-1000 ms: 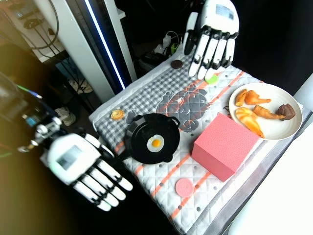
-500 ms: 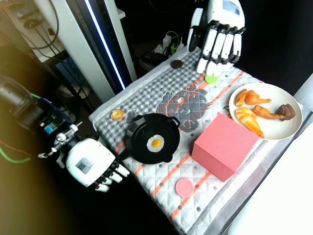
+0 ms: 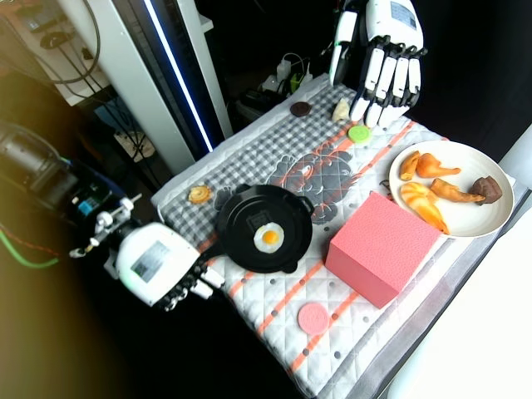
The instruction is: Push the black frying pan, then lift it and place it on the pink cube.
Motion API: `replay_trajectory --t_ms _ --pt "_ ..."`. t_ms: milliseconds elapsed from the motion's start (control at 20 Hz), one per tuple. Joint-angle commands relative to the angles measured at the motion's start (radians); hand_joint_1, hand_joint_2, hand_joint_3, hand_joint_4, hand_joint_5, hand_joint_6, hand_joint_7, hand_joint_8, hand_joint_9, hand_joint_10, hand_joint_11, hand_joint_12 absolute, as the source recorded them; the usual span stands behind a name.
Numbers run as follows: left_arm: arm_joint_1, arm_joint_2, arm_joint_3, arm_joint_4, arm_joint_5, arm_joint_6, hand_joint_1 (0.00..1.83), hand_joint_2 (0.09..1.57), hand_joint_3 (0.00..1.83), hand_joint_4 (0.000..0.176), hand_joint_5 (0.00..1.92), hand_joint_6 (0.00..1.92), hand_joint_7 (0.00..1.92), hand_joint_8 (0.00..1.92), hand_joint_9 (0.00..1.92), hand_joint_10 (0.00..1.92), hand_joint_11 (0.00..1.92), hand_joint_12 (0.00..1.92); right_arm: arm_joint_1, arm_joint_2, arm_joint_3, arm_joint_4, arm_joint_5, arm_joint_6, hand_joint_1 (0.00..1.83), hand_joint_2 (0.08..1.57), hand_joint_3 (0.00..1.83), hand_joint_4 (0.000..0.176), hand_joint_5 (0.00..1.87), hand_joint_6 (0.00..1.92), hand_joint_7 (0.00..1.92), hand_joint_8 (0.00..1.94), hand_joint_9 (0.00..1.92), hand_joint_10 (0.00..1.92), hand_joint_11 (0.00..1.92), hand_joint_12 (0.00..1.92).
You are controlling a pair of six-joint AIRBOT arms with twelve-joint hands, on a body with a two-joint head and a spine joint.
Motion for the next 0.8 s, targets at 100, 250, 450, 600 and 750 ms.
replay_trajectory --t_ms 100,250,450,600,750 --pt "0.002 0.011 -0.001 -0.046 -0.127 0.007 0.57 1.28 0.0 0.051 0.36 0.25 0.41 0.0 0.22 0.37 0.0 1.14 -0.032 0.021 -0.031 -0.032 0.273 0.048 1.35 1.35 0.02 0.0 1.25 1.92 1.55 1.94 1.66 1.92 1.67 1.92" --pt "0.003 0.011 -0.003 -0.051 -0.131 0.015 0.65 1.27 0.0 0.044 0.41 0.14 0.41 0.0 0.28 0.23 0.0 1.18 -0.119 0.042 -0.07 -0.036 0.442 0.12 1.34 1.34 0.0 0.0 1.29 1.92 1.52 1.94 1.64 1.92 1.68 1.92" --pt "0.007 0.013 -0.005 -0.055 -0.134 0.017 0.65 1.27 0.0 0.045 0.43 0.09 0.42 0.0 0.3 0.17 0.0 1.15 -0.163 0.083 -0.119 -0.056 0.589 0.152 1.33 1.33 0.0 0.0 1.24 1.92 1.51 1.94 1.67 1.92 1.72 1.92" --pt "0.011 0.014 -0.007 -0.055 -0.132 0.017 0.67 1.27 0.0 0.035 0.45 0.08 0.44 0.01 0.35 0.18 0.0 1.28 -0.154 0.115 -0.12 -0.078 0.588 0.165 1.39 1.33 0.0 0.0 1.23 1.92 1.52 1.94 1.66 1.92 1.69 1.92" --pt "0.011 0.013 -0.009 -0.055 -0.128 0.018 0.59 1.29 0.01 0.039 0.46 0.08 0.47 0.01 0.38 0.2 0.0 1.29 -0.098 0.136 -0.103 -0.101 0.543 0.169 1.43 1.3 0.0 0.0 1.28 1.92 1.56 1.94 1.68 1.92 1.69 1.92"
